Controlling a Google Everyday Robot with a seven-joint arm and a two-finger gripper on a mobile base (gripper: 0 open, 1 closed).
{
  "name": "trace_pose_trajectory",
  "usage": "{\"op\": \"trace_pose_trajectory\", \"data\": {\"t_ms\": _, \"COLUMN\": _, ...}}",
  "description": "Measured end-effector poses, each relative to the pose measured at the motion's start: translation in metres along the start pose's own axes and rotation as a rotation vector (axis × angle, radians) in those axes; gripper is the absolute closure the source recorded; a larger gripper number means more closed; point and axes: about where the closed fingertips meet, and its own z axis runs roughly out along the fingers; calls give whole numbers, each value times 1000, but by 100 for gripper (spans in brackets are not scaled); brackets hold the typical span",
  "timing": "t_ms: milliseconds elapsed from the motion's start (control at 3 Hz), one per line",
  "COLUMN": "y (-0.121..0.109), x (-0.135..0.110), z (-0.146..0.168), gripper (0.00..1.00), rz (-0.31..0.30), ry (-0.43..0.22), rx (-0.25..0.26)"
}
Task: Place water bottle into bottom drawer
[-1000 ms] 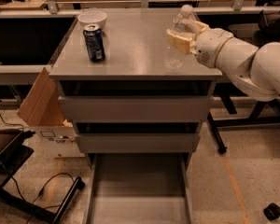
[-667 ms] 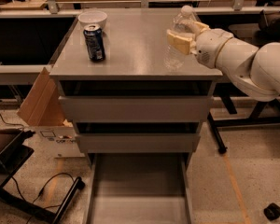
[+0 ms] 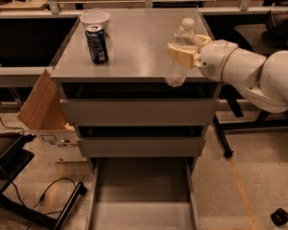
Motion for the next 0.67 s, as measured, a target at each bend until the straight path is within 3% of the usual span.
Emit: {"op": "trace_pose_trajectory", "data": {"t_ms": 667, "y": 45, "x": -21, "z": -74, "gripper": 100, "rz": -2, "ry": 24, "rx": 0}}
